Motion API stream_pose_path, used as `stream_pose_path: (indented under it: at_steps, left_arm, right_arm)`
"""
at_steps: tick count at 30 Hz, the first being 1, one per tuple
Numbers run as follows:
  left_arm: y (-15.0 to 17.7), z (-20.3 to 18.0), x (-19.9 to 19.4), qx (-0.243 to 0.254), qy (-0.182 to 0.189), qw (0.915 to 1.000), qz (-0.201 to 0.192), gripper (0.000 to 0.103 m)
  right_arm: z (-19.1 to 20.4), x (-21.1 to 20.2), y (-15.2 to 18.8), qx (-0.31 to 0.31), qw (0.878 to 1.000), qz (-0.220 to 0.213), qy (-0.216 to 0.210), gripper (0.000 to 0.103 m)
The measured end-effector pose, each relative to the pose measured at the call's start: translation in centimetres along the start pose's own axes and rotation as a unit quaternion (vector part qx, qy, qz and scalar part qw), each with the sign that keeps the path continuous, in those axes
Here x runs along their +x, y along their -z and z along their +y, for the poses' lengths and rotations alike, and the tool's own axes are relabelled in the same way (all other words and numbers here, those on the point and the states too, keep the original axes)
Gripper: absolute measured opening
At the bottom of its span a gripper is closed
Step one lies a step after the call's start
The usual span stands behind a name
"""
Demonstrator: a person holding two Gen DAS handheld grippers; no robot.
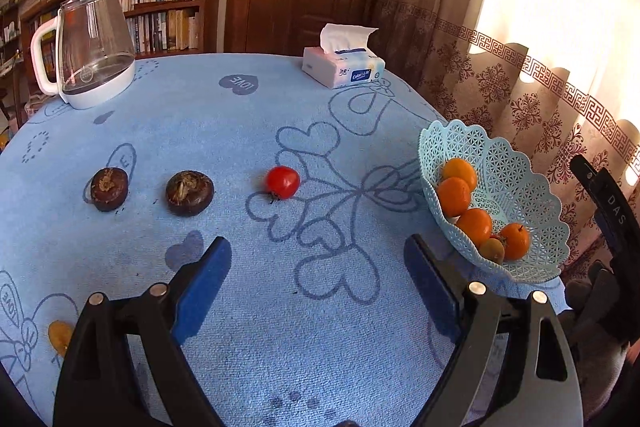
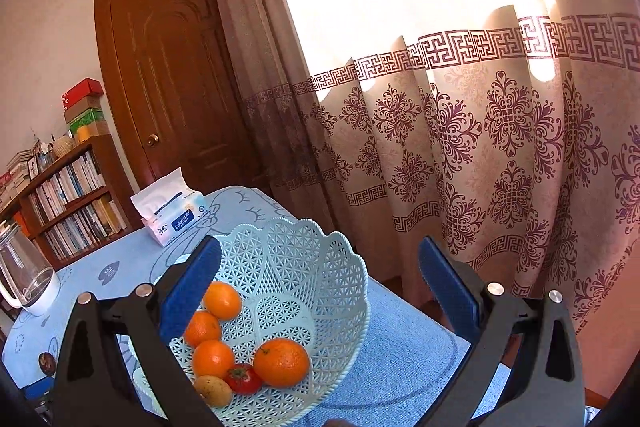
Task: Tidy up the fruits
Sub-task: 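Move the left tool back to the table and grasp another small yellow fruit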
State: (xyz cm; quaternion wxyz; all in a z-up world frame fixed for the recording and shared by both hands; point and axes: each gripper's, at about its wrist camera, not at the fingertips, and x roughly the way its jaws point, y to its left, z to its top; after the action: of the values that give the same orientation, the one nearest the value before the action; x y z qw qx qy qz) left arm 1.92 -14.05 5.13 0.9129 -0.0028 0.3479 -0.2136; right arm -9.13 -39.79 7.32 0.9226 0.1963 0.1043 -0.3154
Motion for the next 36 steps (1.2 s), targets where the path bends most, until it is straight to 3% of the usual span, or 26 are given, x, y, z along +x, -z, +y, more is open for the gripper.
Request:
stream_pose_path:
  at_steps: [20,30,36]
  left_arm:
    - [3.5,8.6,-6.2,-0.038,-0.093,0.9948,-0.013,0.087]
    - [6.2,12.7,-7.0,-0.070,-0.128,0.9892,0.014,0.087]
    - [6.4,13.7,-6.6,-0.092,-0.124,0.9876,0.027,0.074]
  right_arm:
    - [1.4,-0.9,0.2,-0.040,0.999,-0.013,-0.012,0.100]
    - [2.3,-1.7,0.5,-0.065,0.997,-0.031,-0.013,0.100]
    - [2.7,-1.9,0.6,-0.074,0.997,-0.032,-0.016,0.100]
